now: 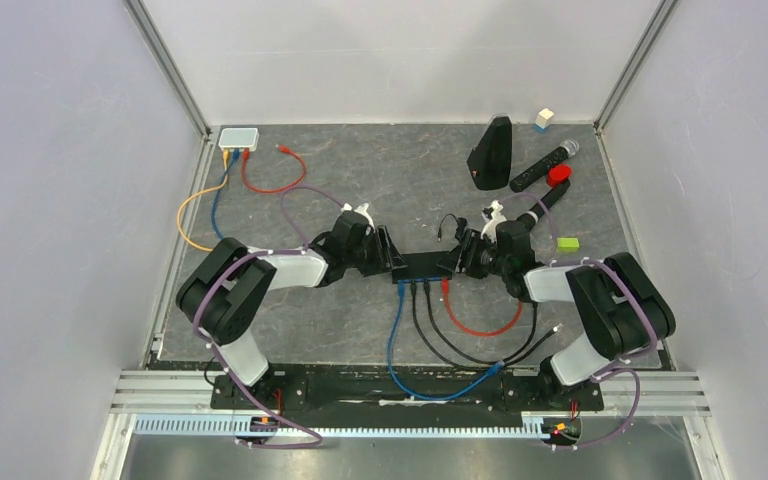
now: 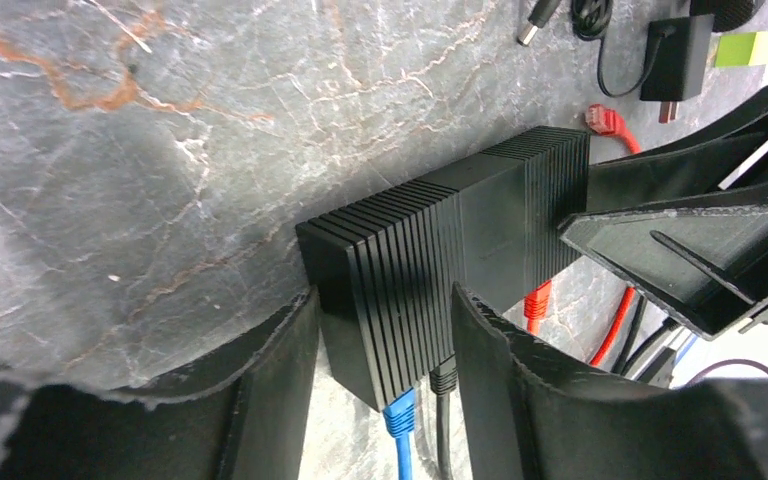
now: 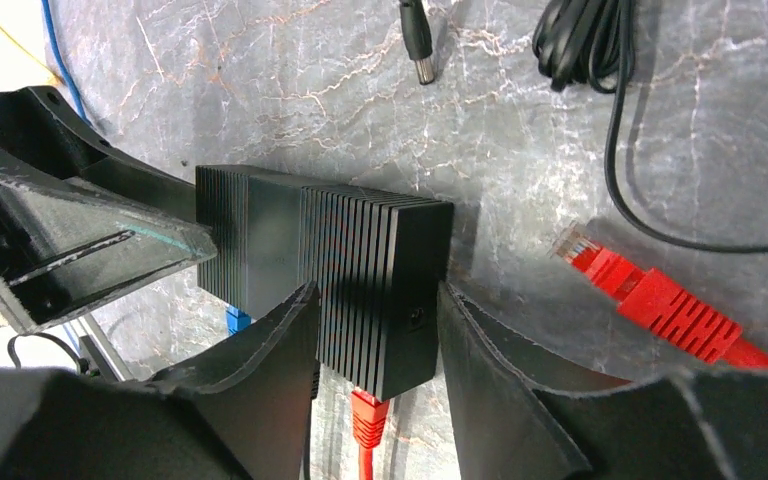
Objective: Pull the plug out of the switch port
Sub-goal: Pull the connector from the switch port.
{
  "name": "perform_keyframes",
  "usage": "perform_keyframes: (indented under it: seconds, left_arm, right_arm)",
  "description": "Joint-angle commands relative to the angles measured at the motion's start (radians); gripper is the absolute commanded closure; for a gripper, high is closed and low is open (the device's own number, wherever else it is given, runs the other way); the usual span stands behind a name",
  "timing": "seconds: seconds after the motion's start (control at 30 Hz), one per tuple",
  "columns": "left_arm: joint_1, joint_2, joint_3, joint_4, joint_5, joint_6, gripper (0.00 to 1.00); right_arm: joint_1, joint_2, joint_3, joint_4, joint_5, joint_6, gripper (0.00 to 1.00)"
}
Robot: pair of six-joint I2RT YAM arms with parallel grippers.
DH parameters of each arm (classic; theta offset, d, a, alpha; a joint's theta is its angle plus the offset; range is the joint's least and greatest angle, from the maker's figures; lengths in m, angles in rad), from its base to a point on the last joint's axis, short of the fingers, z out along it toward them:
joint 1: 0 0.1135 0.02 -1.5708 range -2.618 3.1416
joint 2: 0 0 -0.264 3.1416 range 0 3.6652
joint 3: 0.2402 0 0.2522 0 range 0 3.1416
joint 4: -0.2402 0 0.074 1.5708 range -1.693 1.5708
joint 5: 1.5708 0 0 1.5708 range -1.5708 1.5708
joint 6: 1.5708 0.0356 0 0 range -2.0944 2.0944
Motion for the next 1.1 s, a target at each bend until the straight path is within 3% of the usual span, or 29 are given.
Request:
perform_keyframes:
  seconds: [0.0,0.23,0.33,0.43,0.6,0.83,1.07]
  left_arm:
    - [-0.015,0.062,-0.028,0.02,0.043,-0.032,0.48]
    - [-0.014,0.067,-0.012,-0.08,-0.018,-0.031,0.69]
    - [-0.014,0.059,-0.002,-0.13,-0.056,-0.02,0.76]
    - [-0.015,0.053,0.002,-0.16,-0.087,-0.007,0.77]
    - [-0.014,0.066,0.023,-0.208,-0.09,0.02,0.78]
    - [-0.014,0.055,0.016,-0.213,-0.105,0.037,0.78]
    - [-0.014,0.049,0.021,-0.22,-0.103,0.046,0.78]
  right_arm:
    - [0.023,0.075,0.003,-0.071,-0.068,-0.045,0.5]
    - [0.024,0.083,0.001,-0.071,-0.084,-0.042,0.49]
    - [0.023,0.049,0.003,-0.094,-0.068,-0.045,0.41]
    - [0.02,0.008,-0.017,-0.094,-0.025,-0.013,0.31]
    - [-0.017,-0.106,-0.098,-0.072,0.027,0.032,0.28]
    - [-0.029,-0.224,-0.21,-0.007,-0.019,0.1,0.31]
    - [-0.028,-0.156,-0.275,0.135,-0.09,0.181,0.4]
